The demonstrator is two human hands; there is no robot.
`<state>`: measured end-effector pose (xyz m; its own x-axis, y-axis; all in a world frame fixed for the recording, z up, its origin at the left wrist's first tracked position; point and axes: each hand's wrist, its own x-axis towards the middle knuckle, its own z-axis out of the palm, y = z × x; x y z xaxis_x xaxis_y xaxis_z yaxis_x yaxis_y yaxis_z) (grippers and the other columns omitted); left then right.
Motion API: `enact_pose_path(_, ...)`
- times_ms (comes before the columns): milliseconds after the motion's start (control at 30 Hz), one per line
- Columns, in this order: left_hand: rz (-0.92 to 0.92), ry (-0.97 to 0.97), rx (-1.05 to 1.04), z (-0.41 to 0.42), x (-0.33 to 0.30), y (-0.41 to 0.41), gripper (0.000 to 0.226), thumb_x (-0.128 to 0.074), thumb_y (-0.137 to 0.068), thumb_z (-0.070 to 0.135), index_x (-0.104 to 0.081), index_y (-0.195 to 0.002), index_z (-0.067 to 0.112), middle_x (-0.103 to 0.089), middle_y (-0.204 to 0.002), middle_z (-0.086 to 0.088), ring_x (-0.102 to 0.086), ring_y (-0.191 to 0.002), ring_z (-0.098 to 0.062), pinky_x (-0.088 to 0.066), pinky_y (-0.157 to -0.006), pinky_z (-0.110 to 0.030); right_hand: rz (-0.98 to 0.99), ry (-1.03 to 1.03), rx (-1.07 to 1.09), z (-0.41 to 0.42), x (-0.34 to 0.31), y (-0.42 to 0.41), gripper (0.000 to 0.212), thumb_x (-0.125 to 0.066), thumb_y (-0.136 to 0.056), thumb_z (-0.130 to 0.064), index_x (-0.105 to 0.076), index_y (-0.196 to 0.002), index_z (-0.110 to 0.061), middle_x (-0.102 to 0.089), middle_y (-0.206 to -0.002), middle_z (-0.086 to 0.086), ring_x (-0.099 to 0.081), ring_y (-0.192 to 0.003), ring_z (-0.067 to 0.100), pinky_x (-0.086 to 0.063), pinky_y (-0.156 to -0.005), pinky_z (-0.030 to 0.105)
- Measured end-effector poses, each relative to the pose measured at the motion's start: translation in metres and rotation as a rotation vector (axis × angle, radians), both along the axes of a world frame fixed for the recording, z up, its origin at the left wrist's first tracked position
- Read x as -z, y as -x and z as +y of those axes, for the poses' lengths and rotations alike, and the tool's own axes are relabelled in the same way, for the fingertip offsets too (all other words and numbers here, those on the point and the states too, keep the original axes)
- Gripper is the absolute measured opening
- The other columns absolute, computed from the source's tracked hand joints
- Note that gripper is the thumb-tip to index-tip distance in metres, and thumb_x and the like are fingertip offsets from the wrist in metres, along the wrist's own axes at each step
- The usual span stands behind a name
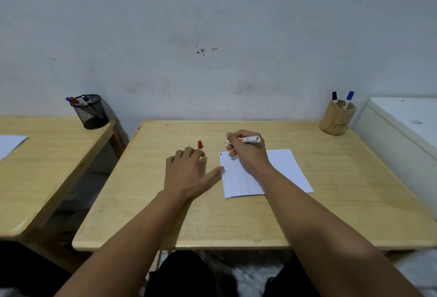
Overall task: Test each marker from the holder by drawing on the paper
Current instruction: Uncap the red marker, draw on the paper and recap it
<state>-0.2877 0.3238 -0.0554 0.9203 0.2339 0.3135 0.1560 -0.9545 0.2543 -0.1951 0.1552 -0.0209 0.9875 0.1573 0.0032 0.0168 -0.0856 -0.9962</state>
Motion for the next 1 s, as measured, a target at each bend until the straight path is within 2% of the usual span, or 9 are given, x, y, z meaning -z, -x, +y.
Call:
enact_pose_path(67, 0.03, -0.011, 0.025, -0.002, 0.0, 0.008, 0.084, -0.043, -0.071, 0.095, -0.065, -0.116, 0.027, -0.061, -0.132, 0.008, -0.051, -0.126, -0.021, -0.035, -0.103, -0.044, 0.002, 0.037, 0.032, 0.003, 0.002, 0.001, 0.042, -0.078, -0.093, -0.045, -0.074, -0.081, -0.005, -0.072, -0.067, 0.006, -0.064, -0.055, 0.016, -0.056, -0.055, 0.028)
enact_pose_path(133, 0.07, -0.025, 0.049, -0.001, 0.0, 0.012, 0.092, -0.037, -0.066, 0.101, -0.062, -0.116, 0.028, -0.056, -0.144, 0.006, -0.044, -0.138, -0.022, -0.031, -0.111, -0.047, 0.028, 0.048, 0.046, 0.006, 0.007, 0.001, 0.042, -0.075, -0.096, -0.043, -0.07, -0.081, -0.005, -0.072, -0.066, 0.003, -0.062, -0.052, 0.016, -0.05, -0.051, 0.026)
enact_pose_path(233, 0.185, 0.004, 0.097, -0.001, -0.001, 0.014, 0.111, -0.032, -0.061, 0.106, -0.052, -0.139, 0.031, -0.036, -0.164, 0.002, -0.021, -0.155, -0.025, -0.016, -0.122, -0.056, 0.06, 0.044, 0.037, 0.007, 0.017, 0.004, 0.034, -0.076, -0.094, -0.033, -0.064, -0.078, -0.006, -0.078, -0.071, 0.01, -0.068, -0.054, 0.017, -0.049, -0.053, 0.03)
enact_pose_path(300, 0.263, 0.033, 0.125, -0.001, -0.003, 0.015, 0.121, -0.034, -0.06, 0.106, -0.038, -0.154, 0.031, -0.021, -0.17, 0.003, -0.008, -0.159, -0.023, -0.005, -0.125, -0.057, 0.045, 0.088, 0.032, 0.006, 0.024, 0.005, 0.036, -0.075, -0.093, -0.032, -0.061, -0.078, -0.002, -0.081, -0.076, 0.012, -0.073, -0.059, 0.015, -0.053, -0.056, 0.032)
enact_pose_path(367, 0.305, 0.017, 0.144, 0.0, -0.003, 0.016, 0.128, -0.033, -0.059, 0.106, -0.027, -0.16, 0.029, -0.012, -0.172, 0.003, 0.0, -0.159, -0.022, 0.0, -0.125, -0.058, 0.033, 0.117, 0.035, 0.006, 0.028, 0.005, 0.038, -0.074, -0.092, -0.035, -0.061, -0.08, -0.001, -0.081, -0.076, 0.01, -0.074, -0.061, 0.015, -0.054, -0.058, 0.032)
enact_pose_path(467, 0.324, -0.025, 0.161, 0.004, 0.0, 0.015, 0.132, -0.03, -0.058, 0.107, -0.021, -0.163, 0.028, -0.007, -0.173, 0.001, 0.002, -0.16, -0.023, 0.001, -0.125, -0.061, 0.022, 0.123, 0.031, 0.008, 0.03, 0.002, 0.035, -0.072, -0.091, -0.035, -0.062, -0.081, -0.003, -0.081, -0.076, 0.01, -0.075, -0.062, 0.017, -0.055, -0.059, 0.033)
enact_pose_path(667, 0.313, -0.022, 0.161, 0.004, 0.001, 0.013, 0.133, -0.032, -0.057, 0.107, -0.02, -0.163, 0.028, -0.008, -0.173, 0.0, 0.002, -0.16, -0.023, 0.002, -0.125, -0.061, 0.004, 0.086, 0.016, 0.006, 0.036, -0.002, 0.032, -0.071, -0.091, -0.03, -0.061, -0.082, -0.001, -0.08, -0.077, 0.013, -0.071, -0.06, 0.019, -0.052, -0.058, 0.033)
enact_pose_path(800, 0.333, -0.028, 0.161, 0.003, 0.001, 0.014, 0.138, -0.035, -0.052, 0.109, -0.018, -0.163, 0.029, -0.006, -0.173, 0.001, 0.004, -0.159, -0.023, 0.003, -0.125, -0.06, 0.008, 0.058, 0.005, 0.006, 0.037, -0.001, 0.031, -0.072, -0.09, -0.031, -0.06, -0.074, -0.008, -0.079, -0.08, 0.018, -0.069, -0.06, 0.021, -0.051, -0.059, 0.033)
enact_pose_path(1000, 0.33, -0.031, 0.16, 0.003, 0.002, 0.014, 0.138, -0.035, -0.051, 0.109, -0.018, -0.163, 0.029, -0.005, -0.173, 0.001, 0.004, -0.159, -0.023, 0.002, -0.125, -0.06, -0.011, 0.116, 0.001, 0.007, 0.037, 0.0, 0.028, -0.074, -0.088, -0.031, -0.065, -0.076, -0.007, -0.079, -0.076, 0.013, -0.071, -0.06, 0.017, -0.053, -0.059, 0.032)
